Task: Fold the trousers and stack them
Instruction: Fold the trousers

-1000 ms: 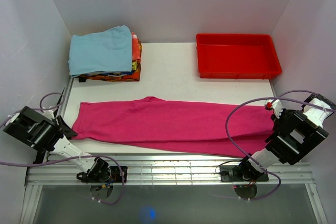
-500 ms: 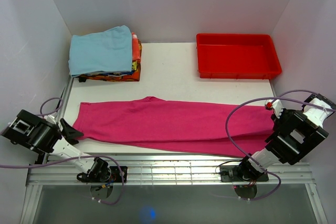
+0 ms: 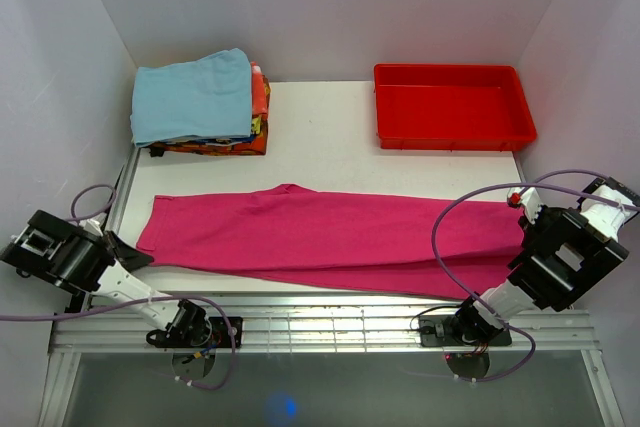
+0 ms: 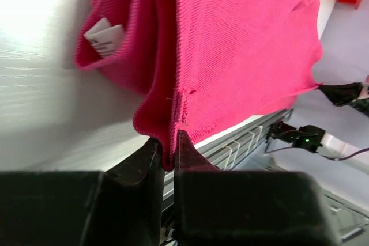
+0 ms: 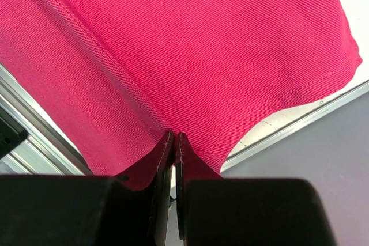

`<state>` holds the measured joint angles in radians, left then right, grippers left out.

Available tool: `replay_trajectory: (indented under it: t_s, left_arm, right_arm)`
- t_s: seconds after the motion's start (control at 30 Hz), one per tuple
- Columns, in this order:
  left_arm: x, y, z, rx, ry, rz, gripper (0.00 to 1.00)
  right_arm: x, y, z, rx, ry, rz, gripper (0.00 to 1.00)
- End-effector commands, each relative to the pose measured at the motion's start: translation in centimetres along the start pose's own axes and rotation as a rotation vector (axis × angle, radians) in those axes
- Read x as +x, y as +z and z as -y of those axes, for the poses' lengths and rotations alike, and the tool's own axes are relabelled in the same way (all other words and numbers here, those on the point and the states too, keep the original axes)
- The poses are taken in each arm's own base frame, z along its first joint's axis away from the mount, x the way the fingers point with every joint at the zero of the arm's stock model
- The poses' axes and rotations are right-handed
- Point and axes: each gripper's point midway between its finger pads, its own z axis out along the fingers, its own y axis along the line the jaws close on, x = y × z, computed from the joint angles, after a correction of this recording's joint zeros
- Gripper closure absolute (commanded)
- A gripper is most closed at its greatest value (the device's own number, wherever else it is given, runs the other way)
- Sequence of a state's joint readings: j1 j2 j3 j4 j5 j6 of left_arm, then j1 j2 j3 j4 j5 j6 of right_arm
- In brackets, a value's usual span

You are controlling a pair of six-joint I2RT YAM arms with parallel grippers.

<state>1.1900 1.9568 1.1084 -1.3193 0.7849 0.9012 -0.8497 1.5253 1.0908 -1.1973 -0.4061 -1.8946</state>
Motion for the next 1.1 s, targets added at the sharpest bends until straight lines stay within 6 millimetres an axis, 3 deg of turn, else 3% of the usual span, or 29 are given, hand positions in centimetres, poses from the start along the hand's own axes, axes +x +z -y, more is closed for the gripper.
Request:
replay_trajectory:
  t_s: [0.0, 0.07, 0.13, 0.23, 0.27, 0.33, 0.37, 0.4, 0.47, 0.5, 0.53, 0.6, 0.63, 0.67, 0.7, 0.73, 0.8, 0.83, 0.93, 1.07]
  left_arm:
    - [-2.8, -2.6, 2.2, -0.053, 0.197, 0.106, 0.92]
    - [-3.3, -2.8, 2.9, -0.060, 0.223, 0.109, 0.99]
    - [-3.9, -2.6, 4.0, -0.066, 0.263, 0.101, 1.00]
    - [-6.7, -2.1, 6.1, -0.083, 0.338, 0.103, 1.00]
    - [-8.7, -2.5, 7.2, -0.104, 0.352, 0.127, 1.00]
    - [-11.9, -1.4, 9.8, -0.114, 0.446, 0.118, 1.00]
    - [-13.4, -1.6, 11.0, -0.116, 0.449, 0.135, 1.00]
    - [-16.6, -2.9, 13.8, -0.131, 0.543, 0.188, 1.00]
    - [-19.1, -4.0, 15.4, -0.111, 0.564, 0.217, 1.00]
    - [-20.1, -5.6, 17.1, -0.119, 0.626, 0.233, 1.00]
    - [-20.3, -5.6, 16.3, -0.131, 0.616, 0.227, 1.00]
    - [-19.4, -5.6, 14.4, -0.168, 0.658, 0.207, 1.00]
    - [-17.0, -3.6, 11.8, -0.157, 0.592, 0.142, 1.00]
    - [-15.9, -3.0, 10.0, -0.195, 0.569, 0.111, 1.00]
    - [-15.9, -2.4, 8.1, -0.223, 0.574, 0.118, 1.00]
    - [-13.6, -0.6, 6.0, -0.213, 0.511, 0.066, 1.00]
    - [-12.4, 0.6, 2.7, -0.264, 0.481, 0.030, 1.00]
    - [-10.8, 1.4, 1.3, -0.264, 0.436, 0.001, 1.00]
    - [-9.7, 1.7, -2.0, -0.297, 0.367, -0.022, 1.00]
    - [-9.6, 1.2, -4.1, -0.310, 0.311, -0.022, 1.00]
  right_arm:
    - [0.2, -0.6, 1.1, 0.039, -0.027, -0.011, 0.92]
    - [0.1, -0.2, 0.6, 0.027, -0.021, 0.002, 0.92]
    - [0.0, 0.1, 0.4, 0.021, -0.012, 0.012, 0.92]
    - [-0.5, -0.3, 1.0, 0.034, 0.007, 0.037, 0.92]
    - [-0.9, -0.5, 1.4, 0.044, 0.017, 0.056, 0.92]
    - [-1.4, -0.9, 2.1, 0.038, 0.046, 0.089, 0.92]
    - [-2.1, -2.2, 3.6, 0.077, 0.054, 0.105, 0.92]
    - [-2.4, -2.6, 3.6, 0.055, 0.085, 0.130, 0.92]
    - [-3.0, -4.5, 5.3, 0.121, 0.088, 0.149, 0.92]
    - [-2.9, -4.8, 5.2, 0.132, 0.071, 0.144, 0.92]
    - [-2.6, -4.7, 4.6, 0.129, 0.052, 0.130, 0.92]
    - [-1.5, -2.7, 1.2, 0.050, 0.014, 0.085, 0.92]
    - [-0.9, -1.8, 0.1, 0.023, 0.004, 0.071, 0.92]
    - [-0.2, -1.0, -1.1, 0.002, 0.004, 0.041, 0.92]
    - [0.2, 1.1, -3.6, -0.061, 0.028, 0.051, 0.92]
    - [0.6, 2.0, -4.6, -0.079, 0.030, 0.042, 0.92]
    - [2.0, 3.4, -6.0, -0.088, 0.001, -0.018, 0.92]
    - [2.4, 5.0, -8.1, -0.133, 0.005, -0.020, 0.92]
    - [3.7, 6.1, -9.6, -0.150, -0.012, -0.066, 0.92]
    - [4.1, 6.0, -9.1, -0.143, 0.010, -0.075, 0.92]
